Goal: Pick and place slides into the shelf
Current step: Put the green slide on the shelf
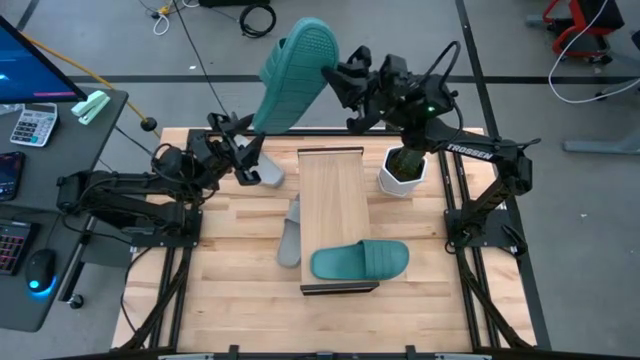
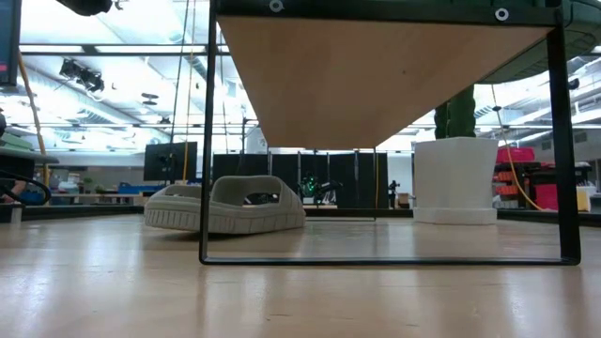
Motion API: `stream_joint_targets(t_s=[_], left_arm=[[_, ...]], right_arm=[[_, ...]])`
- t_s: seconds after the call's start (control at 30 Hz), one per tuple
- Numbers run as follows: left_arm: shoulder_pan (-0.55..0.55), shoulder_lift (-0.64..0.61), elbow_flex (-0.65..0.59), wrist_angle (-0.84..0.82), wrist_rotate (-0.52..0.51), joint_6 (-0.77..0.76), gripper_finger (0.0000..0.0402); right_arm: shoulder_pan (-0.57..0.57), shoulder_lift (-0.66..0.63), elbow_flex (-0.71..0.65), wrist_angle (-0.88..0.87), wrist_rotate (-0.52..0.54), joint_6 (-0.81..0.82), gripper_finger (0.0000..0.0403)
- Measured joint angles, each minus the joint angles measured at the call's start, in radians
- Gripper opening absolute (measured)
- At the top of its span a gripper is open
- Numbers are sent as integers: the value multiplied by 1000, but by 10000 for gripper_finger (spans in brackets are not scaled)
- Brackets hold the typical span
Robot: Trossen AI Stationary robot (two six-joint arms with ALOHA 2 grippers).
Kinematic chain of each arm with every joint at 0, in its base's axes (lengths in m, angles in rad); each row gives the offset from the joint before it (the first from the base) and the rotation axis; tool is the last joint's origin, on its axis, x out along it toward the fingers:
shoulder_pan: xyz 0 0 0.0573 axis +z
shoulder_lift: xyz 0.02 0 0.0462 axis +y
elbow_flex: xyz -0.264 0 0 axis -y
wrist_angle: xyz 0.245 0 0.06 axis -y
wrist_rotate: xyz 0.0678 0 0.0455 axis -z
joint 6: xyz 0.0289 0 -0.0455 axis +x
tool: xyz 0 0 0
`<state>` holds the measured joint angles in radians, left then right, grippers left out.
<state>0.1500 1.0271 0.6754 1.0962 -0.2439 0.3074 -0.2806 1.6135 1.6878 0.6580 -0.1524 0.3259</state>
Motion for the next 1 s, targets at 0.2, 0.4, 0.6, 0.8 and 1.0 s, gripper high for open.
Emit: stream_joint_targets(t_s=[0.2,0.4,0.6,0.8,1.0], left_arm=[[25,0,0,1,79,-147,223],[52,3,0,3,111,-228,221],[55,50,1,91,149,-246,223],[56,113,1,178,148,-263,206],[56,141,1,219,148,-271,179]], right_arm=[[-5,0,0,11,1,19,68],[-6,21,2,28,4,61,68],[-5,40,2,29,8,84,68],[-5,51,2,54,13,86,68],[-5,51,0,89,19,85,68]])
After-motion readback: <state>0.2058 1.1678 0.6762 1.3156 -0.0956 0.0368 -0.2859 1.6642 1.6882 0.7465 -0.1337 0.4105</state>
